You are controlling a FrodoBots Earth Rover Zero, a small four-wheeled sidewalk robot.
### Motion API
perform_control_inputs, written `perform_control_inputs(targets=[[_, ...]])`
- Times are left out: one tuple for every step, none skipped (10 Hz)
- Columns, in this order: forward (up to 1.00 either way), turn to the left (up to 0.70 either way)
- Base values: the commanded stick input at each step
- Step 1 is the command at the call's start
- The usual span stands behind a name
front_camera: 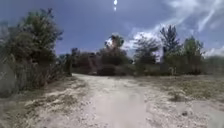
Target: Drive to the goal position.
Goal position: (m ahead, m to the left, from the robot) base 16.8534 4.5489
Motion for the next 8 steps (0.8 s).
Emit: perform_control_inputs(targets=[[0.5, 0.0], [0.5, 0.0], [0.5, 0.0], [0.5, 0.0], [0.5, 0.0], [0.5, 0.0], [0.5, 0.0], [0.5, 0.0]])
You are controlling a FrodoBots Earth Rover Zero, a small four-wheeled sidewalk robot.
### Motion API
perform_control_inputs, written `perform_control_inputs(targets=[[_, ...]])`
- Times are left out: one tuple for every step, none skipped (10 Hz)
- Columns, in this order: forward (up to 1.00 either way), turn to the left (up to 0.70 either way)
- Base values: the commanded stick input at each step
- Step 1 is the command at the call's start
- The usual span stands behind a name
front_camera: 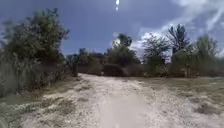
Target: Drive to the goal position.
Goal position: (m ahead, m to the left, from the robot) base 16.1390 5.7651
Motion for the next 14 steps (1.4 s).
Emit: perform_control_inputs(targets=[[0.5, 0.0], [0.5, 0.0], [0.5, 0.0], [0.5, 0.0], [0.5, 0.11], [0.5, 0.34], [0.5, 0.32], [0.5, 0.0], [0.5, 0.0], [0.5, 0.0], [0.5, 0.0], [0.5, 0.0], [0.5, 0.0], [0.5, 0.0]])
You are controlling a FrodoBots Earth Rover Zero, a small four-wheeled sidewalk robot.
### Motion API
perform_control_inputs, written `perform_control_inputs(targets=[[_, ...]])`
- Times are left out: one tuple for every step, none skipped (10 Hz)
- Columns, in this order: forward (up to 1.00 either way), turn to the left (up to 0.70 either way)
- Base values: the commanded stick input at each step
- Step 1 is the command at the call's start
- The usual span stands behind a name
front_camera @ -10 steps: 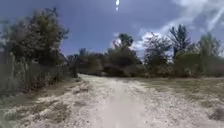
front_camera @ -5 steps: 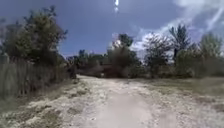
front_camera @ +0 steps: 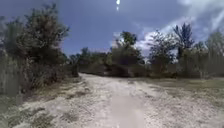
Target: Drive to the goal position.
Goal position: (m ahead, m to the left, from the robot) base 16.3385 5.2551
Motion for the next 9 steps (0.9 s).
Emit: perform_control_inputs(targets=[[0.5, 0.0], [0.5, 0.0], [0.5, 0.0], [0.5, 0.0], [0.5, 0.0], [0.5, 0.0], [0.5, 0.0], [0.5, 0.0], [0.5, 0.0]])
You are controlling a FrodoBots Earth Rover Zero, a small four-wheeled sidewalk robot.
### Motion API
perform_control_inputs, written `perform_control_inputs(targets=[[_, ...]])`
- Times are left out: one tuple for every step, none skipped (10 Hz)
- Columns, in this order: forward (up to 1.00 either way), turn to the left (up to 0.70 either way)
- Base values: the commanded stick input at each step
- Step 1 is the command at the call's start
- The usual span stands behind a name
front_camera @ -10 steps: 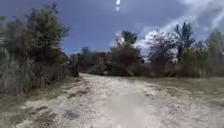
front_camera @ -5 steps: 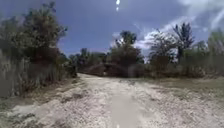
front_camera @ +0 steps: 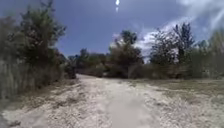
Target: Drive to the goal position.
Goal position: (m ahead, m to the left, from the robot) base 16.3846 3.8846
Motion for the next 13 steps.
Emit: perform_control_inputs(targets=[[0.5, 0.44], [0.5, 0.5], [0.5, 0.5], [0.5, 0.5], [0.5, 0.3], [0.5, 0.0], [0.5, 0.0], [0.5, 0.0], [0.5, 0.0], [0.5, 0.0], [0.5, 0.0], [0.5, 0.0], [0.5, 0.0]])
